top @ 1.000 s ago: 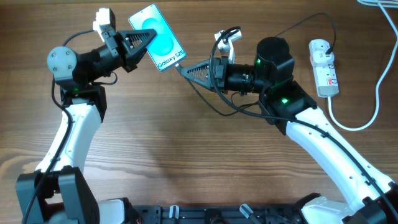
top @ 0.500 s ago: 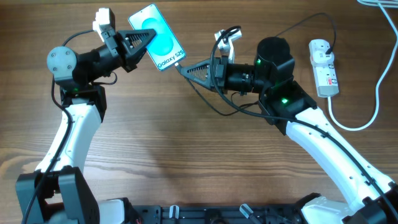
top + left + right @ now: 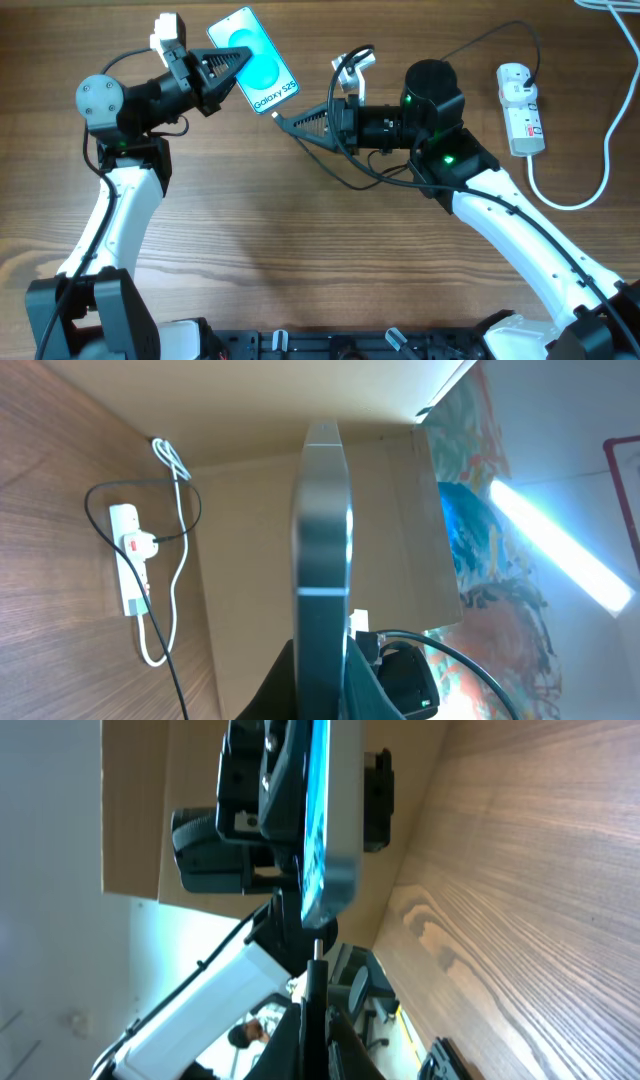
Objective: Plug charger to phone and switch on socket
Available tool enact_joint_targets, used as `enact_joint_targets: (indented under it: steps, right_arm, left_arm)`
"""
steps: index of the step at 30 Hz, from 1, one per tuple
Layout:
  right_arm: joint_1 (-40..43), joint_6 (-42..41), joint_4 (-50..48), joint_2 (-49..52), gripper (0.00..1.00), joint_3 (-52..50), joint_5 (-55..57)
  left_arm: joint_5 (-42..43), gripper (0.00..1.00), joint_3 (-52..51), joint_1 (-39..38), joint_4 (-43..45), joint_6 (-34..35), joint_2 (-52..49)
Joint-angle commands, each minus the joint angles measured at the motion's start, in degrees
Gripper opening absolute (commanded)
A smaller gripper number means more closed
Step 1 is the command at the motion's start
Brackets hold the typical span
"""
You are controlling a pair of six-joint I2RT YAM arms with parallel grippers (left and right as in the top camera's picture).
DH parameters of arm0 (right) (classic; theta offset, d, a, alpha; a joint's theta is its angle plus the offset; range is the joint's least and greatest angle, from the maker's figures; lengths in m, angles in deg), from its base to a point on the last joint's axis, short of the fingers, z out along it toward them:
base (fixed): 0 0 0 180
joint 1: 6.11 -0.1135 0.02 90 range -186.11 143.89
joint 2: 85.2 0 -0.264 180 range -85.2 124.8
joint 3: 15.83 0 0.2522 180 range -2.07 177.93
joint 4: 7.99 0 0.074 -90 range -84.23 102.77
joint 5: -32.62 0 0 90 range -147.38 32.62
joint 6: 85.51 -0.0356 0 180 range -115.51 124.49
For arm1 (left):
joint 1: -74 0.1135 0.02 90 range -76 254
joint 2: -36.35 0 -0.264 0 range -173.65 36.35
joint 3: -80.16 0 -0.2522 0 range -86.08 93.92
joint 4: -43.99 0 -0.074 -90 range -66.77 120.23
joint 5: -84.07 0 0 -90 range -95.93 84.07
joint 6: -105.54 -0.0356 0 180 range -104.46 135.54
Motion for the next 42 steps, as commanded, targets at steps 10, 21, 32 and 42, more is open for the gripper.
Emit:
enact_joint_targets:
  steps: [10, 21, 32, 42]
  right_arm:
    - [1.6, 1.6, -0.3, 0.4, 0.04, 0.2, 2.0]
    - [1.6, 0.1, -4.0, 0.4, 0.04, 0.2, 2.7]
    - [1.6, 0.4, -4.1, 0.4, 0.04, 0.2, 0.0]
    - [1.3, 1.1, -3.2, 0.4, 0.04, 0.2, 3.3]
  left_arm:
    - [-2.1, 0.04, 0.2, 0.2, 0.6, -0.1, 1.2]
    - [-2.3, 0.04, 0.2, 0.2, 0.6, -0.2, 1.2]
    - [-2.5, 0.04, 0.2, 2.4, 0.6, -0.1, 1.2]
    - [-1.6, 0.04, 0.2, 2.4, 0.6, 0.1, 1.2]
